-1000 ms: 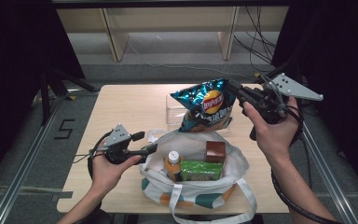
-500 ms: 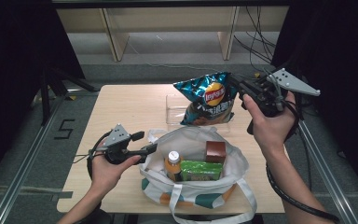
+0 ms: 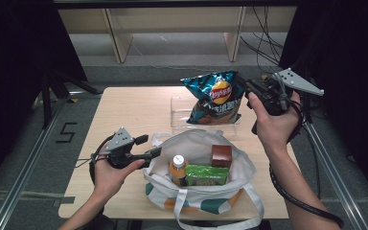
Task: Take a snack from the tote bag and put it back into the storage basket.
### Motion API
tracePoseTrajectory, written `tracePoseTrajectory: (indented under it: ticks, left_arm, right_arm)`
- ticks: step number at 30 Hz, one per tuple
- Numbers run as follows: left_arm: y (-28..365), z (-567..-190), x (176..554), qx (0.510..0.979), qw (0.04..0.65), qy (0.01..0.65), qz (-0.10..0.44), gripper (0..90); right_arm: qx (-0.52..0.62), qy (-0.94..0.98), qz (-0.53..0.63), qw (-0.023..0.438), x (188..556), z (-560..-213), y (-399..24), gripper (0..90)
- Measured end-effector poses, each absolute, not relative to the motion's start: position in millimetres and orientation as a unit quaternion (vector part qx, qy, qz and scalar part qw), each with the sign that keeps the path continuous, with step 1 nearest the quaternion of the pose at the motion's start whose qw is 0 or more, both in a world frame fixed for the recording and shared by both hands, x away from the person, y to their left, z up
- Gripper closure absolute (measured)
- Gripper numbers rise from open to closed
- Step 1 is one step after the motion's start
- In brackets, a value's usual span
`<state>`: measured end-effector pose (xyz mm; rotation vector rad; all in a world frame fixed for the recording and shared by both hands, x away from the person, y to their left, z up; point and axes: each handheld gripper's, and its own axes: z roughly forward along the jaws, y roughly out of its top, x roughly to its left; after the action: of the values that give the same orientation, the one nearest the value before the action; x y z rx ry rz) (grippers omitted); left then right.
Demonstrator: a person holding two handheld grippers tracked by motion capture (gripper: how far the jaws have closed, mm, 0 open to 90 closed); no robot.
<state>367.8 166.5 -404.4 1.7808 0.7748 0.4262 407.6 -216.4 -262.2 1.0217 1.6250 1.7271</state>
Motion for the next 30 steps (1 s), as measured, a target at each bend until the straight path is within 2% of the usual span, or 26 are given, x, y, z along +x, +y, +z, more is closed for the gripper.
tracePoseTrajectory:
  ticks: [30]
  left_arm:
    - [167.2,-403.4,367.8,0.75,0.545,0.328,0.184,29.9]
  right_arm:
    - [0.396,0.592,0.633,0.304,431.8,-271.4,-215.4,90.0]
